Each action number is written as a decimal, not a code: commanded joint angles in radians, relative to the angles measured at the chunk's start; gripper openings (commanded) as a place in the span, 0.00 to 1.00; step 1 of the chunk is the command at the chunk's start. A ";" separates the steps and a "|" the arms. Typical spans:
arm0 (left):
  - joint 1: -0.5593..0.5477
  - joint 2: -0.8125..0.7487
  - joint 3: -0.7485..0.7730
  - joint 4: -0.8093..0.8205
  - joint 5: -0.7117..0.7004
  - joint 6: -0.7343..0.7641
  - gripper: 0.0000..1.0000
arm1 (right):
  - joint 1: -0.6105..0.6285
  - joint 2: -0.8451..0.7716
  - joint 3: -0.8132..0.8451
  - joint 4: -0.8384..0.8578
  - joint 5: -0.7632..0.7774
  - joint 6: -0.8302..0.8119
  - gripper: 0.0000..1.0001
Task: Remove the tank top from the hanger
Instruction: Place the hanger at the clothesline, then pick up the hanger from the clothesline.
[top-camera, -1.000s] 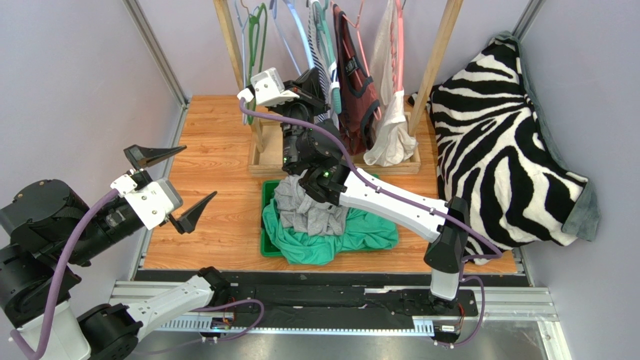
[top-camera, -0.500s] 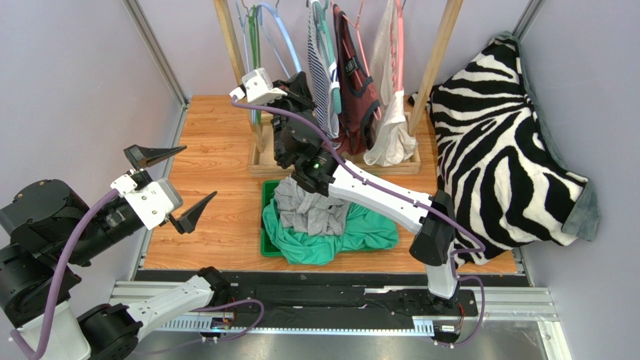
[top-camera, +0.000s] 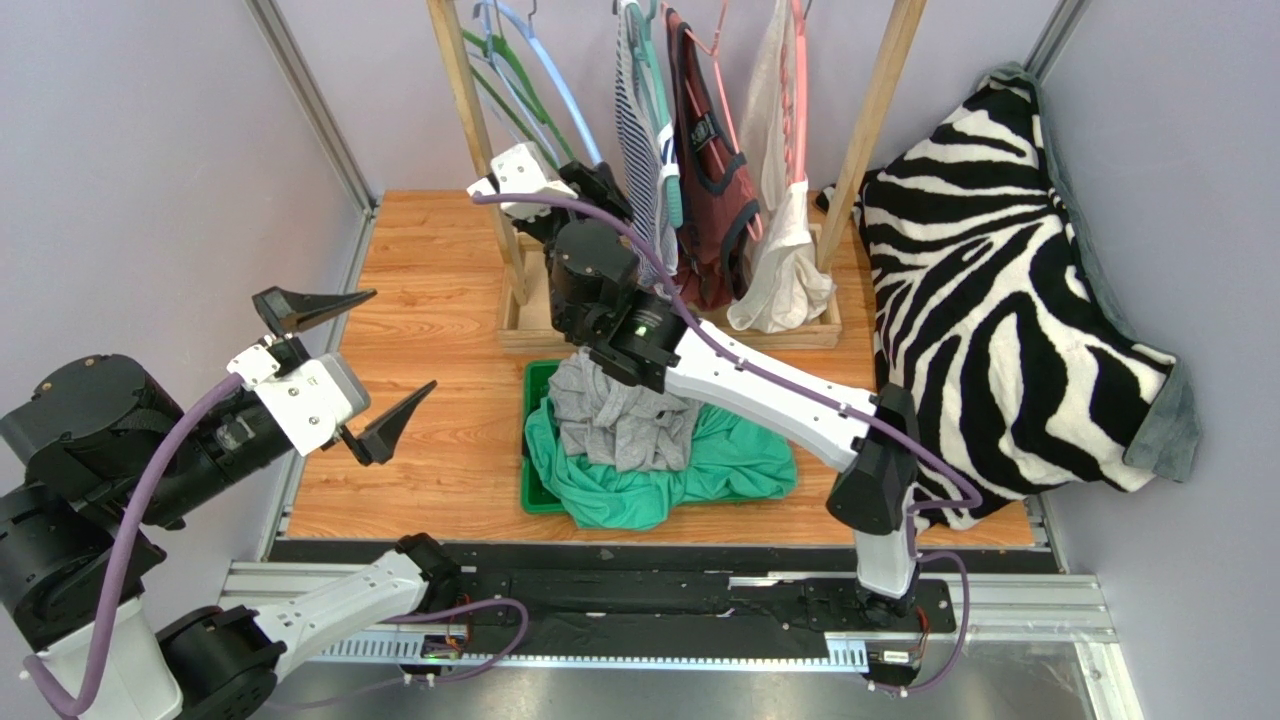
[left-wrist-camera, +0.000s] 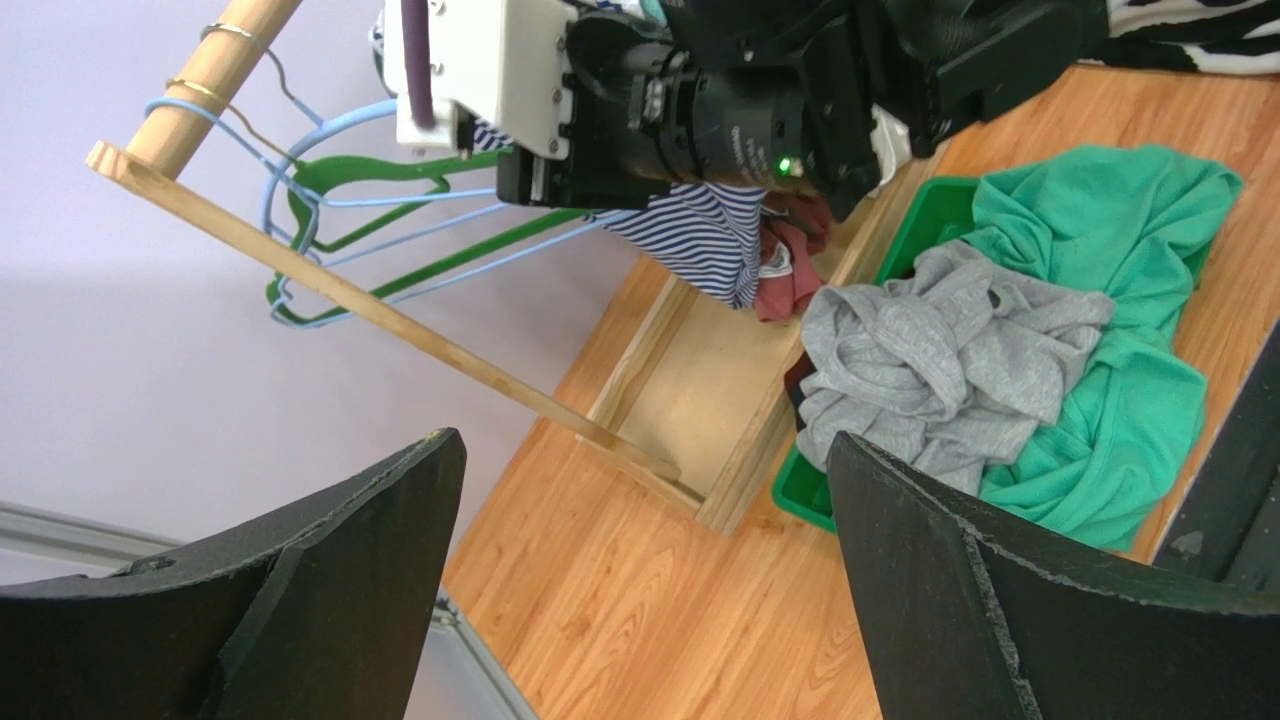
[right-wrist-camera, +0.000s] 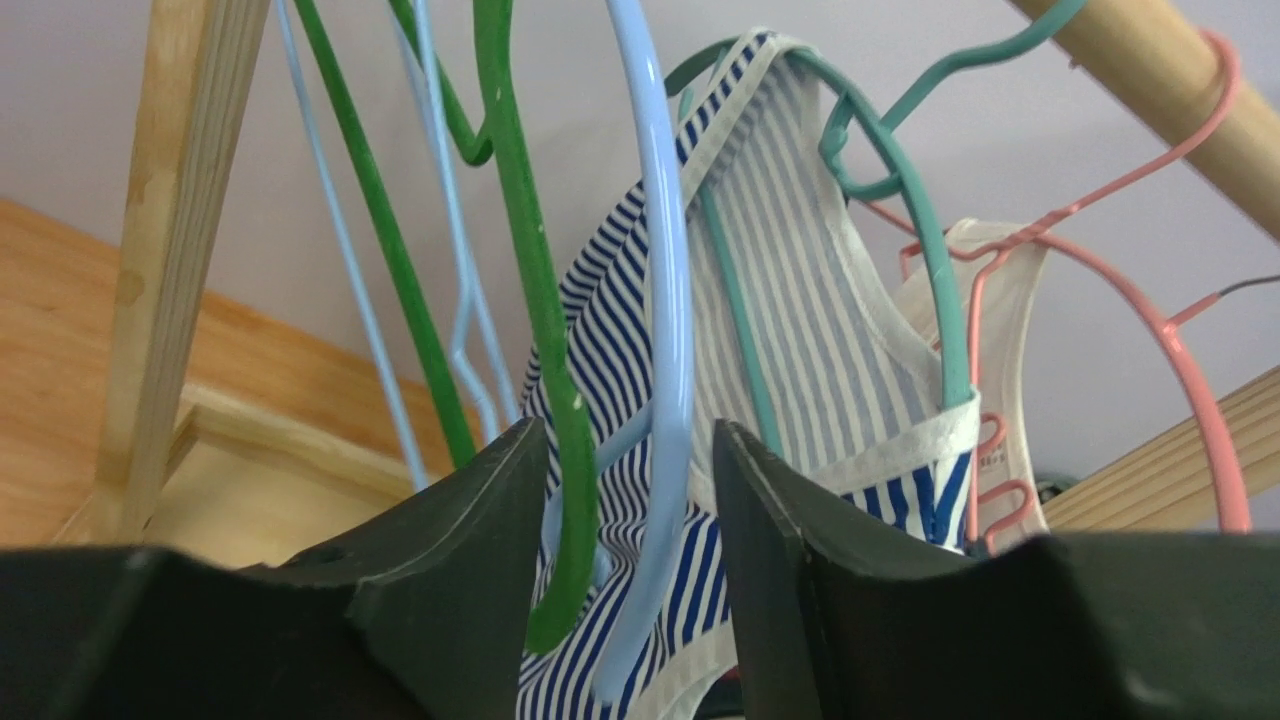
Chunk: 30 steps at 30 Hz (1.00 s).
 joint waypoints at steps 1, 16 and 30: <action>0.008 0.024 0.002 0.014 0.007 -0.022 0.99 | 0.003 -0.176 0.015 -0.259 -0.035 0.305 0.51; 0.048 0.035 0.008 0.012 0.074 -0.044 0.99 | -0.262 -0.273 0.299 -0.701 -0.448 0.836 0.49; 0.050 0.033 -0.030 0.026 0.061 -0.037 0.99 | -0.371 -0.181 0.317 -0.793 -0.677 1.025 0.54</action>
